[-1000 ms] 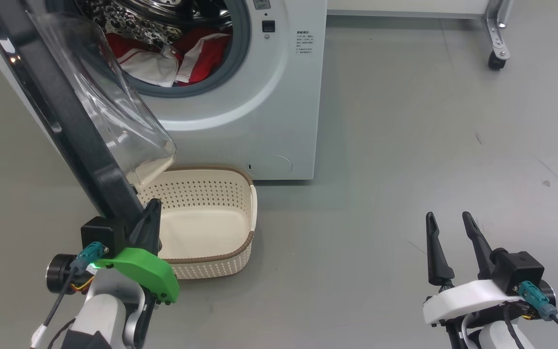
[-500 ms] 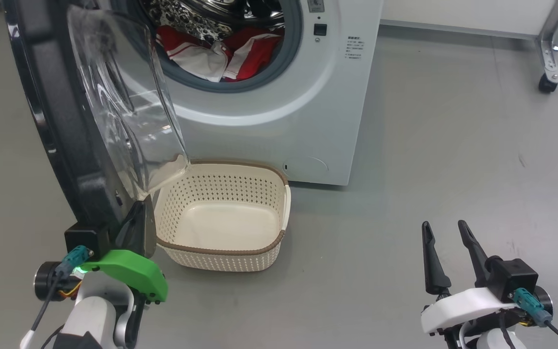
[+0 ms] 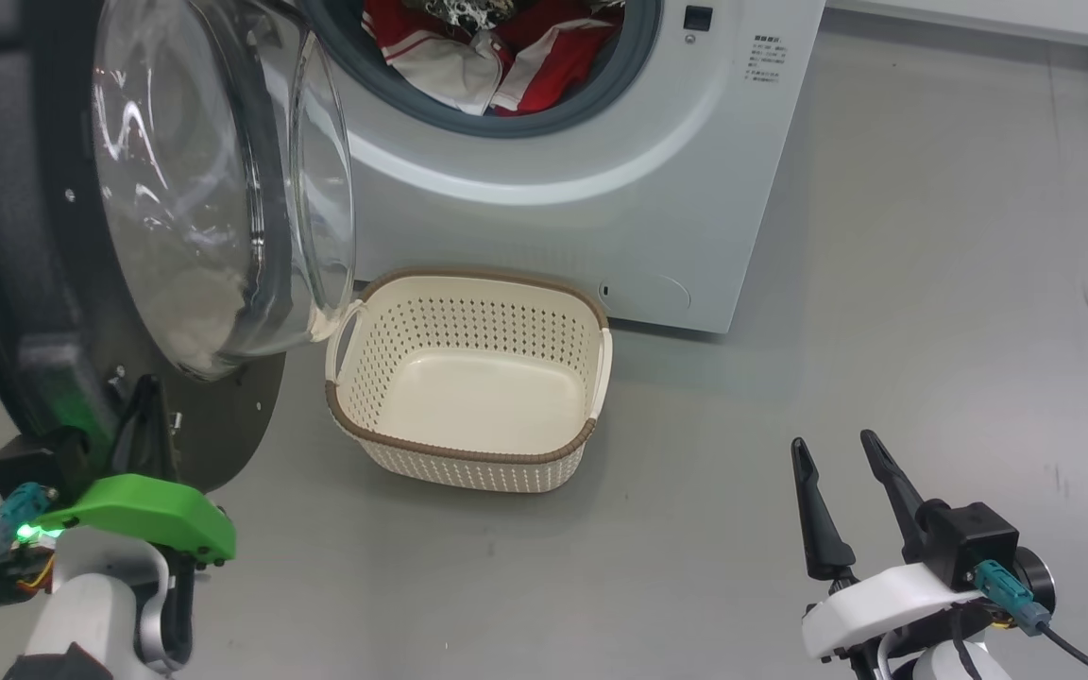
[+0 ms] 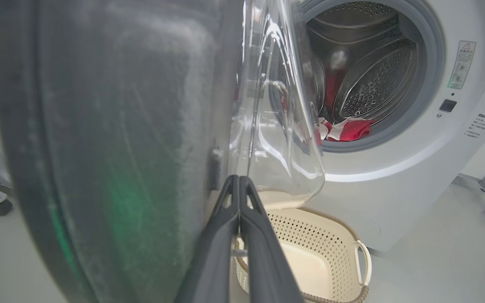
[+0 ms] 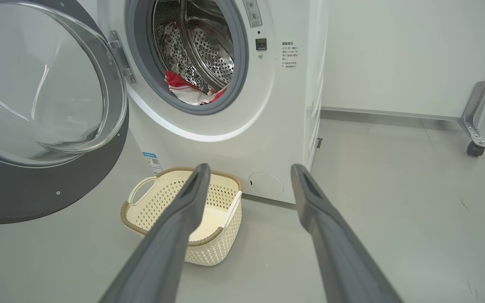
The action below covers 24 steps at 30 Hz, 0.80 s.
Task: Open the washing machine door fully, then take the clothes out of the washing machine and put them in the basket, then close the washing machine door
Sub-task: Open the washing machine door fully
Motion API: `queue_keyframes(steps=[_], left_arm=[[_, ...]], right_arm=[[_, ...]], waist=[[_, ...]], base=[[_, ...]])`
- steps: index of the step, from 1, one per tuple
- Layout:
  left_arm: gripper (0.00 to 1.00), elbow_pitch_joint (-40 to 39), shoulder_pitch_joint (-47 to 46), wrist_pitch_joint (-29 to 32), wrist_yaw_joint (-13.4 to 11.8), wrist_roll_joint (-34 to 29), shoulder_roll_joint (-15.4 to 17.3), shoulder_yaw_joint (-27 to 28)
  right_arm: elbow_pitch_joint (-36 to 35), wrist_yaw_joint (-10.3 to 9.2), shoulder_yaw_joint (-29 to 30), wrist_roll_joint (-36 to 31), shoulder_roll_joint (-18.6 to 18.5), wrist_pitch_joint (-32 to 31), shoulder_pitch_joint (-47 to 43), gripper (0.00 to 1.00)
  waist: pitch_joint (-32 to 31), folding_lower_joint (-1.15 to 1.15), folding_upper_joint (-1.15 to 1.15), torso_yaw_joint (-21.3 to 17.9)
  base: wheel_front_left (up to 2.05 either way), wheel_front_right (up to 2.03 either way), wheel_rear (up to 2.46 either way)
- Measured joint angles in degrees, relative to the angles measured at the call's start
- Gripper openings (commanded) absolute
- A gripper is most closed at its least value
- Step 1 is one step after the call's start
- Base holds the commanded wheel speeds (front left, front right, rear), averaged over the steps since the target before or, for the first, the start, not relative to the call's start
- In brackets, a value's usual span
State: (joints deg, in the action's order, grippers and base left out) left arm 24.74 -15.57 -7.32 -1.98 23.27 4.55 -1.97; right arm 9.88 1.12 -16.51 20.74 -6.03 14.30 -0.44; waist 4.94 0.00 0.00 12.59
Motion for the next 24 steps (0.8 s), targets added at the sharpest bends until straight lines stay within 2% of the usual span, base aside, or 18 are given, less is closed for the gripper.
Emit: queue_keyframes(steps=[13, 24], left_arm=[[0.00, -0.2, -2.9, -1.1, -1.1, 3.3, 4.2, 7.2], [0.00, 1.3, -6.4, -2.3, -1.8, 7.6, 5.9, 13.8]], right_arm=[[-1.4, 0.01, -0.6, -1.8, -1.4, -1.5, 2.7, 1.00], [-2.6, -0.07, -0.3, -2.7, -2.9, -2.7, 4.7, 1.00]], waist=[[6.8, 0.00, 0.00, 0.6], [12.4, 0.00, 0.00, 1.0]], base=[[0.00, 0.00, 0.00], [0.00, 0.00, 0.00]])
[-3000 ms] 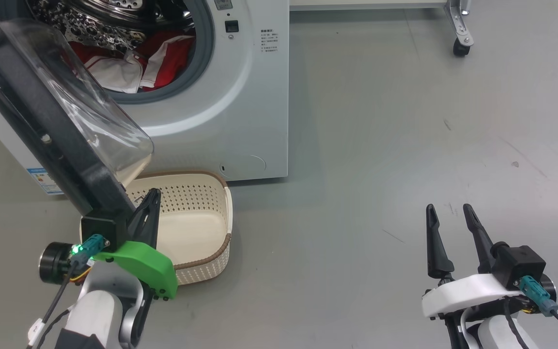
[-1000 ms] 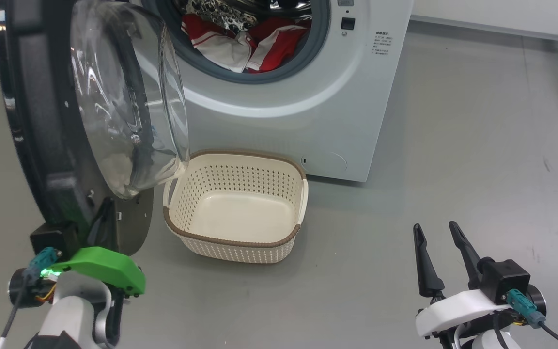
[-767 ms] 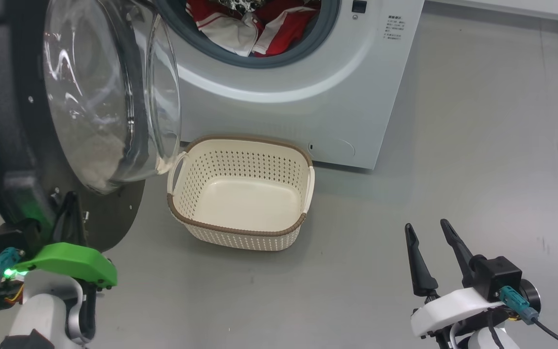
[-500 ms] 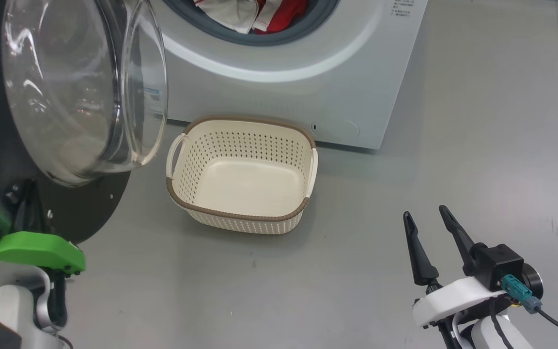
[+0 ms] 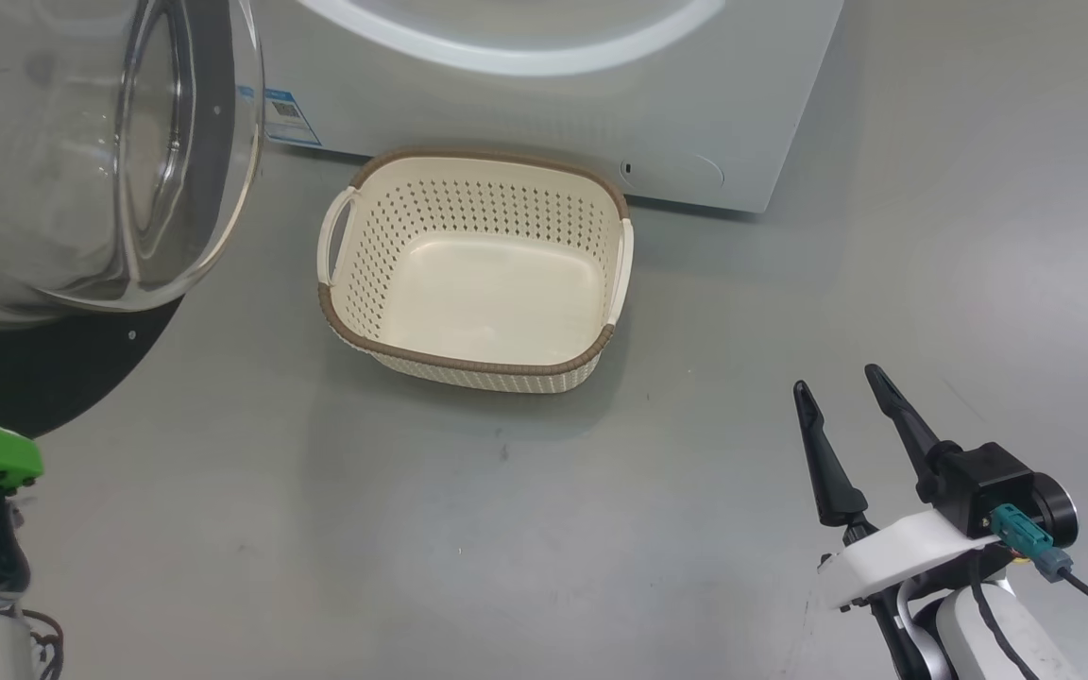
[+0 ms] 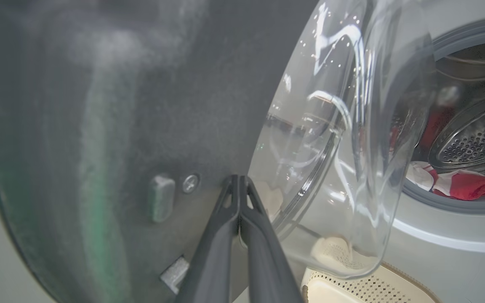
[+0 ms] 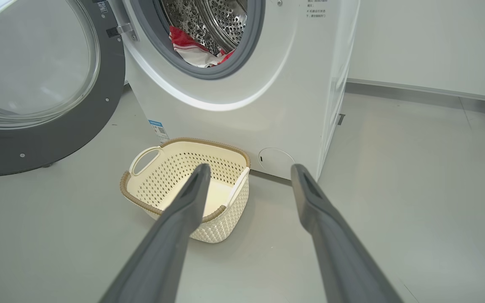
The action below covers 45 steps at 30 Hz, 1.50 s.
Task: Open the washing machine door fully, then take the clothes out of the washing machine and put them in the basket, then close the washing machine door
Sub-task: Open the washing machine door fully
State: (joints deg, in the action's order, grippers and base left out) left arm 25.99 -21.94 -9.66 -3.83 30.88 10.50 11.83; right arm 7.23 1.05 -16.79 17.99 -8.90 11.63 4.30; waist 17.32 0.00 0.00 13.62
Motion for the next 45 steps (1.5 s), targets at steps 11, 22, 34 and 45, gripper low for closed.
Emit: queue_keyframes(steps=[11, 22, 34, 45], left_arm=[[0.00, 2.4, -3.2, -0.1, -0.2, 2.3, 3.8, 4.1], [0.00, 5.5, -7.1, -0.6, 0.1, 3.4, 6.9, 6.5], [0.00, 9.8, -8.6, -2.3, 1.2, 2.8, 6.6, 4.6], [0.00, 12.3, -8.5, -3.5, 3.1, 0.1, 6.2, 1.2]], right_arm=[[-1.6, -0.18, 0.4, -0.5, -1.4, -1.3, 1.3, 1.00], [-3.0, -0.19, 0.6, -1.0, -2.3, -1.8, 2.3, 1.00], [-2.2, -0.18, 0.6, -1.0, -2.5, -1.8, 2.4, 1.00], [0.1, 0.07, 0.3, -0.7, -1.5, -1.0, 2.4, 1.00]], waist=[[4.8, 0.00, 0.00, 0.3], [9.1, 0.00, 0.00, 0.4], [8.9, 0.00, 0.00, 0.8], [5.5, 0.00, 0.00, 0.9]], base=[[0.00, 0.00, 0.00], [0.00, 0.00, 0.00], [0.00, 0.00, 0.00], [0.00, 0.00, 0.00]])
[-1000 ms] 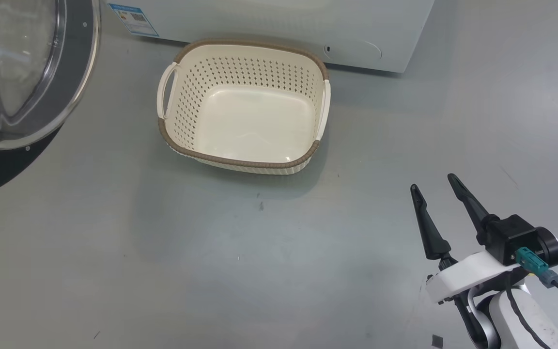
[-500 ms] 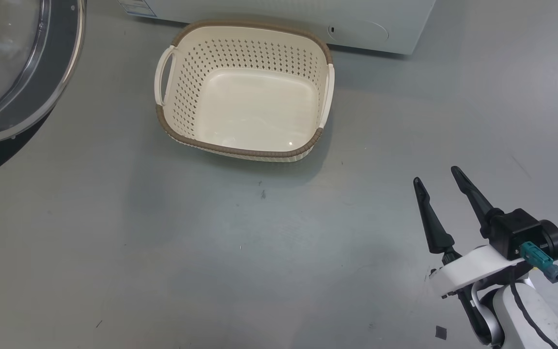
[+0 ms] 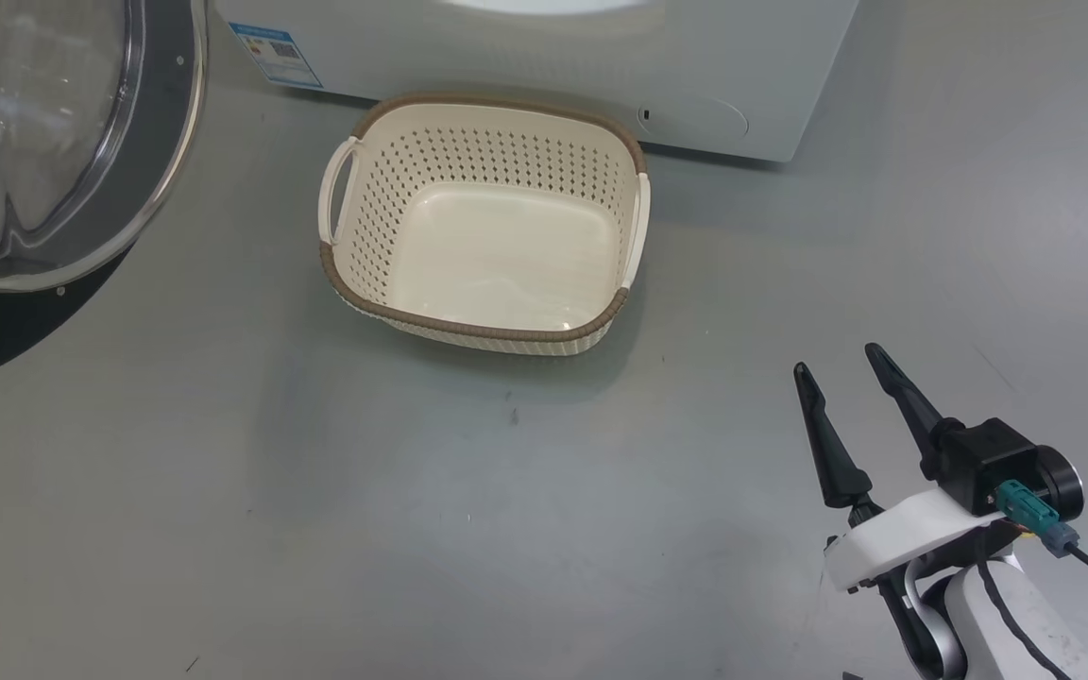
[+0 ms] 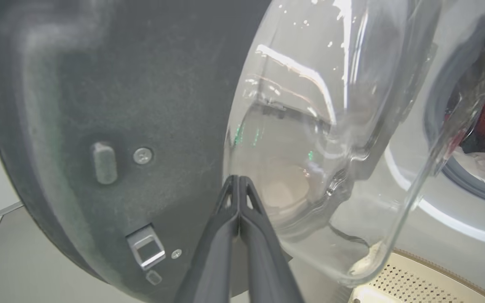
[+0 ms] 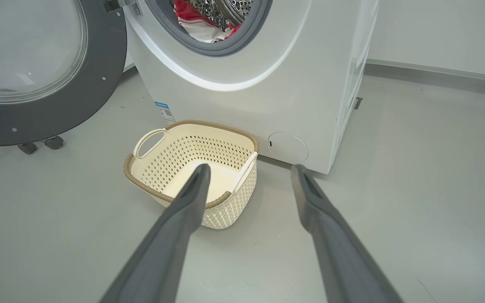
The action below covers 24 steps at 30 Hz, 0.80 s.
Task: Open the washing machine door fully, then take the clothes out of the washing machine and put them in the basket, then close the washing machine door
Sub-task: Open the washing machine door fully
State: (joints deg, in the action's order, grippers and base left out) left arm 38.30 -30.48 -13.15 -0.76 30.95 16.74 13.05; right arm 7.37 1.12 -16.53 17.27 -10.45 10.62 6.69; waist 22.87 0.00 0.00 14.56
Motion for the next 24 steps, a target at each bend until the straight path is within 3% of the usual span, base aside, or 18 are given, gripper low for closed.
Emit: queue_keyframes(steps=[8, 24], left_arm=[[0.00, -0.9, 1.4, -0.6, 1.7, -5.1, -2.0, -5.8], [0.00, -6.3, 9.2, -1.1, 3.5, -8.6, -4.8, -10.5]], right_arm=[[2.5, 0.35, 0.8, 1.4, 1.5, 1.4, 0.0, 1.00], [5.3, 0.35, 2.5, 3.8, 3.2, 2.8, -1.8, 1.00]], waist=[[-4.5, 0.00, 0.00, -0.3], [-14.7, 0.00, 0.00, -3.2]], base=[[0.00, 0.00, 0.00], [0.00, 0.00, 0.00]])
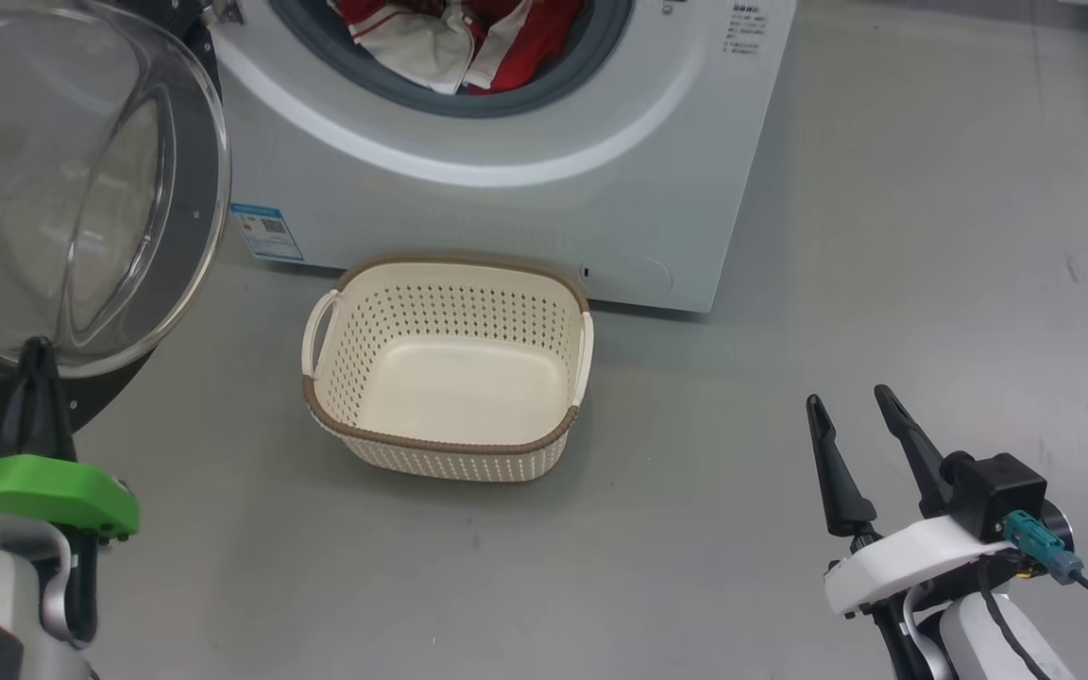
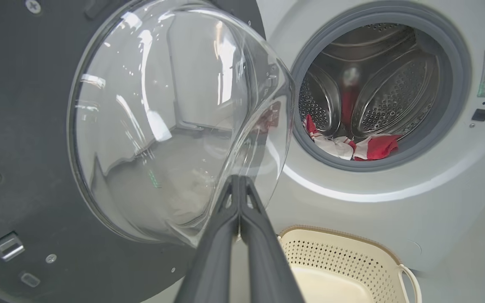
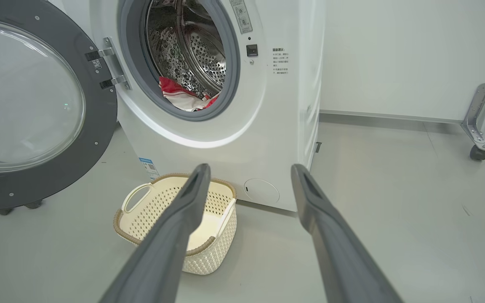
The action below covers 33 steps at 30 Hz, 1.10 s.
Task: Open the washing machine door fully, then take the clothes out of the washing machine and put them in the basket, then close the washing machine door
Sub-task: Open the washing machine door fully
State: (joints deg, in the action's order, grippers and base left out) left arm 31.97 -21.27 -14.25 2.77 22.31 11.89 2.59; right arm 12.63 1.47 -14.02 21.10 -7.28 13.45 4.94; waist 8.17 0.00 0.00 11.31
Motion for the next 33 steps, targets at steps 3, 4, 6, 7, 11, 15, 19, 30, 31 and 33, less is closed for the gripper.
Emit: queue_keyframes(steps=[3, 4, 6, 7, 11, 15, 19, 30, 31, 33], left_arm=[[0.00, -1.8, 1.9, 0.0, 0.1, -0.3, -0.6, -0.8], [0.00, -2.3, 2.5, 0.0, 0.1, -0.3, -0.8, -1.0], [0.00, -3.4, 3.6, 0.0, 0.1, -0.4, -1.2, -1.2], [0.00, -3.9, 4.2, 0.0, 0.1, -0.4, -1.5, -1.4], [0.00, -6.4, 6.2, 0.0, 0.6, -0.8, -2.8, -2.6], [0.00, -9.1, 7.3, 0.0, 1.0, -1.3, -3.7, -3.9], [0.00, -10.5, 9.3, 0.0, 1.0, -2.3, -4.8, -4.7], [0.00, -13.6, 13.4, -0.1, 1.0, -3.4, -7.0, -7.0], [0.00, -13.8, 13.7, -0.1, 1.0, -3.7, -7.1, -7.2], [0.00, -14.3, 14.3, -0.1, 0.8, -4.0, -7.1, -7.4]], right_arm=[[0.2, 0.00, 0.0, 0.1, 0.2, 0.1, -0.8, 1.00], [0.2, 0.01, 0.0, 0.1, 0.2, 0.1, -0.9, 1.00], [0.2, 0.11, 0.0, 0.1, 0.4, 0.1, -1.0, 1.00], [0.2, 0.20, 0.0, 0.1, 0.4, 0.1, -1.0, 1.00], [-0.1, 0.21, 0.0, 0.1, 0.5, 0.2, -1.2, 1.00], [-0.6, 0.21, 0.2, 0.2, 0.7, 0.3, -1.6, 1.00], [-0.7, 0.21, 0.3, 0.4, 0.7, 0.3, -1.9, 1.00], [-1.4, 0.15, 1.0, 0.5, 0.9, 0.5, -3.0, 1.00], [-1.5, 0.15, 1.0, 0.5, 0.9, 0.5, -3.2, 1.00], [-1.6, 0.15, 1.0, 0.5, 0.9, 0.5, -3.2, 1.00]], waist=[[-2.2, 0.00, 0.00, -1.3], [-2.6, 0.00, 0.00, -1.6], [-3.5, 0.00, 0.00, -2.4], [-3.8, 0.00, 0.00, -2.9], [-5.0, 0.00, 0.00, -4.5], [-5.7, 0.00, 0.00, -6.1], [-6.1, 0.00, 0.00, -7.3], [-6.7, 0.00, 0.00, -9.3], [-6.7, 0.00, 0.00, -9.4], [-6.7, 0.00, 0.00, -9.5]], base=[[0.00, 0.00, 0.00], [0.00, 0.00, 0.00], [0.00, 0.00, 0.00], [0.00, 0.00, 0.00], [0.00, 0.00, 0.00], [0.00, 0.00, 0.00], [0.00, 0.00, 0.00], [0.00, 0.00, 0.00], [0.00, 0.00, 0.00], [0.00, 0.00, 0.00]])
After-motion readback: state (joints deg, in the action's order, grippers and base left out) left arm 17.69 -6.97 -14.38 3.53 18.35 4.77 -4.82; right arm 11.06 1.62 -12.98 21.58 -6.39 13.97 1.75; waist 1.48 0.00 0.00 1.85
